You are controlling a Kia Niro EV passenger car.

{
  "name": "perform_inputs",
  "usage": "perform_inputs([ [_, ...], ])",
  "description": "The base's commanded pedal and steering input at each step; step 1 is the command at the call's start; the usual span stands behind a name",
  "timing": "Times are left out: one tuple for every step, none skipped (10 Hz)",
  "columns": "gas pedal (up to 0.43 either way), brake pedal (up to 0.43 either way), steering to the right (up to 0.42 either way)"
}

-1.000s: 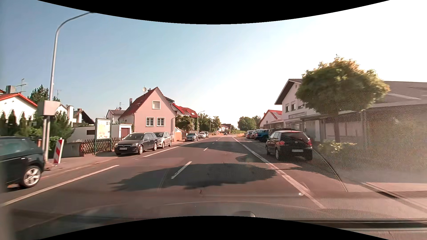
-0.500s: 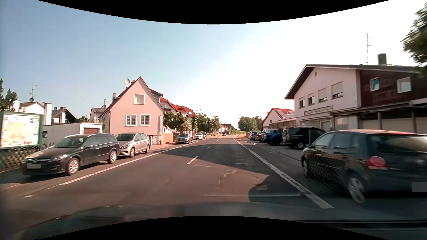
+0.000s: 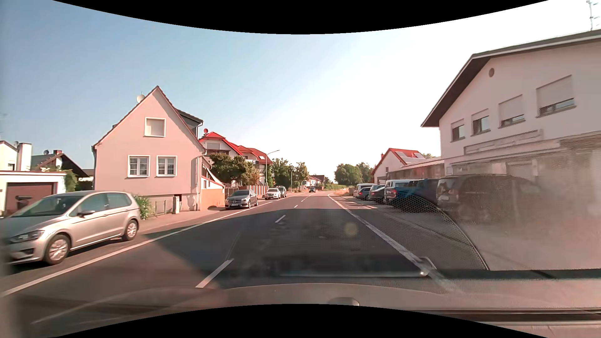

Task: Follow the waypoints while adhering to traffic rules and regulations

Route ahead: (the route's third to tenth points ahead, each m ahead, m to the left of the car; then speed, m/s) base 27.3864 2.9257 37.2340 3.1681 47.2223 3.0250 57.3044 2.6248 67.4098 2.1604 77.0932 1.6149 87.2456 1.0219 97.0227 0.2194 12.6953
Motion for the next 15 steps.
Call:
perform_inputs([
  [0.047, 0.0, -0.001],
  [0.047, 0.0, -0.001],
  [0.047, 0.0, -0.001],
  [0.047, 0.0, -0.001],
  [0.047, 0.0, -0.001],
  [0.047, 0.0, -0.001],
  [0.047, 0.0, -0.001],
  [0.047, 0.0, -0.002],
  [0.047, 0.0, -0.003],
  [0.047, 0.0, -0.004],
  [0.047, 0.0, -0.004],
  [0.047, 0.0, -0.004],
  [0.047, 0.0, -0.004],
  [0.047, 0.0, -0.003],
  [0.047, 0.0, -0.004],
])
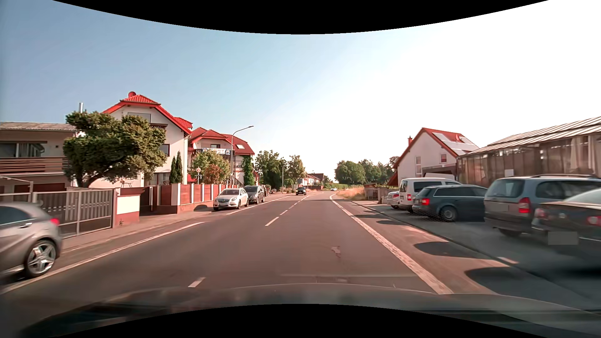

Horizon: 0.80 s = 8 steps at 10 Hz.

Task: Follow the waypoints while adhering to traffic rules and regulations

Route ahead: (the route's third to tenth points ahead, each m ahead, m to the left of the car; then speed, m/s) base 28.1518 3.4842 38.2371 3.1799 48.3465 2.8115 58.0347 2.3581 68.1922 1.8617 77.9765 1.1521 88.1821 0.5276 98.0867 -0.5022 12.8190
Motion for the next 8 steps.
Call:
perform_inputs([
  [0.047, 0.0, -0.004],
  [0.047, 0.0, -0.003],
  [0.047, 0.0, -0.004],
  [0.047, 0.0, -0.004],
  [0.047, 0.0, -0.003],
  [0.047, 0.0, -0.003],
  [0.047, 0.0, -0.003],
  [0.047, 0.0, -0.004],
])
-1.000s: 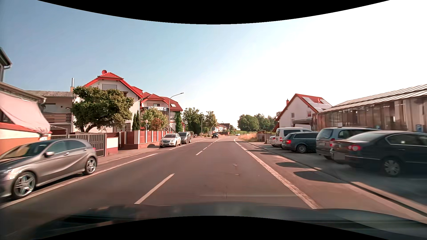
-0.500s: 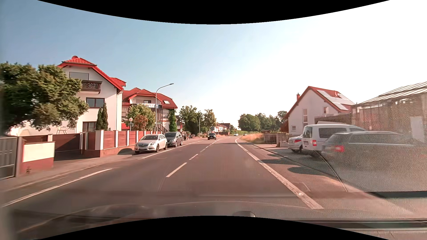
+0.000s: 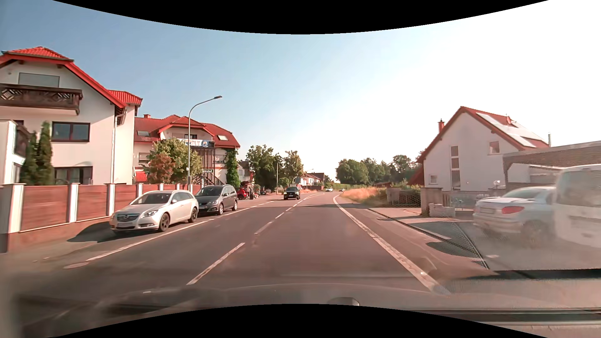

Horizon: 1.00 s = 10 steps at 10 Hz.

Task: Follow the waypoints while adhering to traffic rules and regulations

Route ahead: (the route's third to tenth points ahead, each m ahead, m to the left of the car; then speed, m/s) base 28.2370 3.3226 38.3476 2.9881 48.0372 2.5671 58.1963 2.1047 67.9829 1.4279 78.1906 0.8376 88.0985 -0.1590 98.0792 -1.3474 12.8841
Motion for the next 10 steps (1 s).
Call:
perform_inputs([
  [0.047, 0.0, -0.004],
  [0.047, 0.0, -0.004],
  [0.047, 0.0, -0.004],
  [0.047, 0.0, -0.003],
  [0.047, 0.0, -0.003],
  [0.047, 0.0, -0.003],
  [0.047, 0.0, -0.003],
  [0.047, 0.0, -0.003],
  [0.047, 0.0, -0.002],
  [0.047, 0.0, -0.002],
])
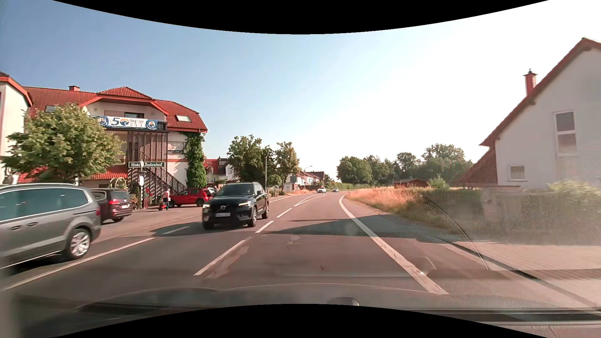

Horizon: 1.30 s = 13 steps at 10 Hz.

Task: Follow the waypoints while adhering to traffic rules and regulations

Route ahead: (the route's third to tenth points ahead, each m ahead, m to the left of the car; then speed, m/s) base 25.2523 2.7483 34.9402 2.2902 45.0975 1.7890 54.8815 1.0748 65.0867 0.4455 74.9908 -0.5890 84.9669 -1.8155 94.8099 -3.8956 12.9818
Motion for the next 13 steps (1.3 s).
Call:
perform_inputs([
  [0.047, 0.0, -0.001],
  [0.047, 0.0, -0.001],
  [0.047, 0.0, 0.0],
  [0.047, 0.0, 0.0],
  [0.047, 0.0, 0.0],
  [0.047, 0.0, 0.001],
  [0.047, 0.0, 0.002],
  [0.059, 0.0, 0.003],
  [0.059, 0.0, 0.004],
  [0.059, 0.0, 0.004],
  [0.059, 0.0, 0.004],
  [0.059, 0.0, 0.004],
  [0.059, 0.0, 0.005],
])
